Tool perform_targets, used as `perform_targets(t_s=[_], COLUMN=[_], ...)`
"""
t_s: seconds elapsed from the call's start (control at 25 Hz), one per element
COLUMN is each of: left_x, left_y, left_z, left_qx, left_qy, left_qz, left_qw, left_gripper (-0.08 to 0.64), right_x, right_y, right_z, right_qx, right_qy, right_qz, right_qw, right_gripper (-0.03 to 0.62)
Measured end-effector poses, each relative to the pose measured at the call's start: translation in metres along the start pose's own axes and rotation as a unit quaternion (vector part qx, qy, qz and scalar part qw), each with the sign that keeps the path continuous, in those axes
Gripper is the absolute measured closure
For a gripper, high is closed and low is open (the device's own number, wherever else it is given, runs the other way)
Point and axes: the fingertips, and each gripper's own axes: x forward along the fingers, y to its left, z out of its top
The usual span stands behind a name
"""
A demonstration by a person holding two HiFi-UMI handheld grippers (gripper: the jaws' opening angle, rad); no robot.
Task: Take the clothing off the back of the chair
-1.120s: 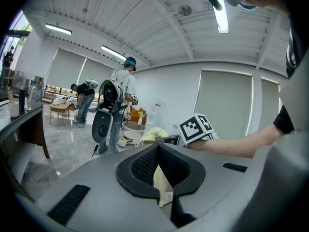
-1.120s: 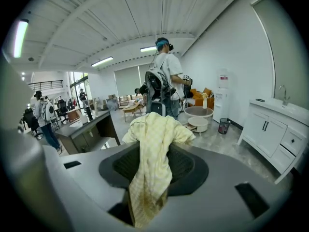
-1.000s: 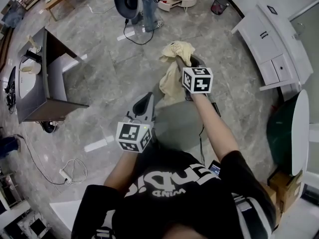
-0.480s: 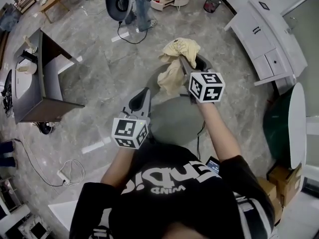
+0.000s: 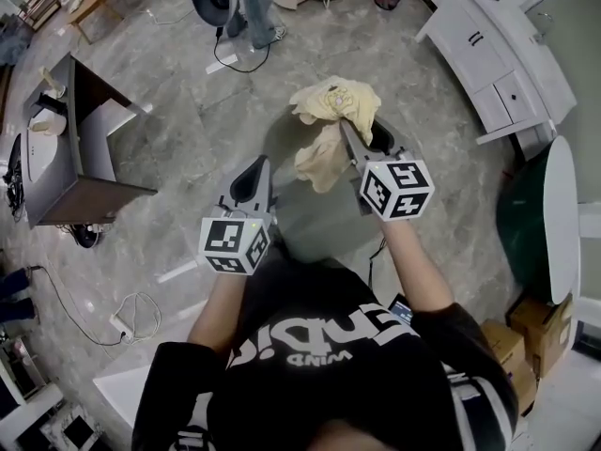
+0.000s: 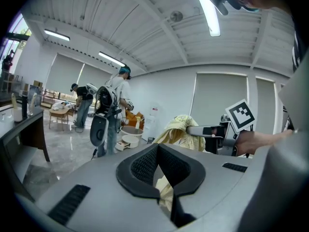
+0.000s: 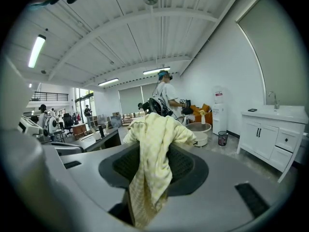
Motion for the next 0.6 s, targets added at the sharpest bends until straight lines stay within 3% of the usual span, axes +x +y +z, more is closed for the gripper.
perform_targets(t_s=[0.24,0.6], left_x=[-0.028,-0.093], left_y=[-0.017,-0.037], left_z=[-0.007,-0.027], left_qx=[0.000,0.009], left_qy=[-0.003,-0.005], left_qz=[0.012,-0.022], left_qw=[0.9999,0.9997], left_gripper=[0.545,0.545], right_x=[-0.039,-0.104], right_y=[0.014,0.061], right_z=[0.001,-0.024], right_qx=[-0.006,0.004], right_qy=[-0.018,-0.032], right_qz=[0.011,-0.012], right_qw=[1.000,0.999], right_gripper=[0.439,0.439])
